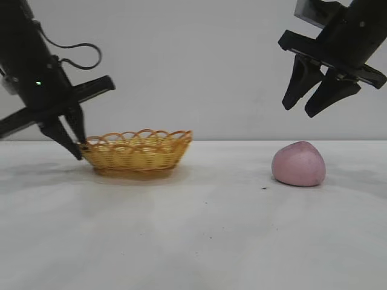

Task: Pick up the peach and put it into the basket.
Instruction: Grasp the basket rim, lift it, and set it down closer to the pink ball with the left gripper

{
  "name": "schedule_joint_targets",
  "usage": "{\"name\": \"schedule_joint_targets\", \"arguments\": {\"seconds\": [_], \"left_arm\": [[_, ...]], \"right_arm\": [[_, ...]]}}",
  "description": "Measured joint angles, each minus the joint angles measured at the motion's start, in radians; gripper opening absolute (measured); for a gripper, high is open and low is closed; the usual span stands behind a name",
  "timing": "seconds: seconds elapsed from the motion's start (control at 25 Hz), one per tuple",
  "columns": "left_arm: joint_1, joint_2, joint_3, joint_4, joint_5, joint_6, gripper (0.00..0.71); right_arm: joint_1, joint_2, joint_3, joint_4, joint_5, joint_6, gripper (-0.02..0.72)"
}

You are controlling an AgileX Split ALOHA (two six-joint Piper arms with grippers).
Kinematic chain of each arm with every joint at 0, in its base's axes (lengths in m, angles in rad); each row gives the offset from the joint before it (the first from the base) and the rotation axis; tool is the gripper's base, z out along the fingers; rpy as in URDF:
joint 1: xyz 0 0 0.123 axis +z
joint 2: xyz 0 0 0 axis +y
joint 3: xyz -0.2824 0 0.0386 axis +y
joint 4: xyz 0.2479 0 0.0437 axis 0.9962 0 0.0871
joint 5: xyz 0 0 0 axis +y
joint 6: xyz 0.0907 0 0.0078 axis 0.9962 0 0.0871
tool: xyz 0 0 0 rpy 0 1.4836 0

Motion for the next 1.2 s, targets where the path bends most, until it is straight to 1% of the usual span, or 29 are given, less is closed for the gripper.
{"name": "schedule_joint_targets", "arguments": {"seconds": [0.08,0.2,0.28,0.44,0.52,0.68,0.84,1.16,1.2], "left_arm": [[0.0,-0.001,0.002,-0.019,-0.018,-0.006,0.0],[-0.002,-0.003,0.004,-0.044,-0.036,-0.017,0.0],[-0.017,-0.003,0.006,-0.061,-0.049,-0.019,0.0],[-0.073,-0.003,0.007,-0.093,-0.097,-0.021,0.0],[-0.086,-0.003,0.007,-0.102,-0.101,-0.021,0.0],[-0.089,-0.003,0.02,-0.114,-0.118,-0.021,0.0],[-0.089,-0.004,0.055,-0.162,-0.123,-0.021,0.0],[-0.09,-0.004,0.059,-0.17,-0.121,-0.021,0.0],[-0.09,-0.004,0.059,-0.17,-0.119,-0.021,0.06]], "right_arm": [[0.0,0.0,0.0,0.014,0.0,-0.008,0.295],[0.0,0.0,0.0,0.018,0.0,-0.012,0.295],[0.0,0.0,0.0,0.02,0.002,-0.014,0.295],[0.0,0.0,0.0,0.025,0.004,-0.014,0.295],[0.0,0.0,0.0,0.024,0.004,-0.014,0.295],[0.0,0.0,0.0,0.027,0.007,-0.024,0.295],[0.0,0.0,0.0,0.035,0.007,-0.031,0.295],[0.0,0.0,0.0,0.043,0.007,-0.034,0.295],[0.0,0.0,0.0,0.043,0.007,-0.037,0.295]]}}
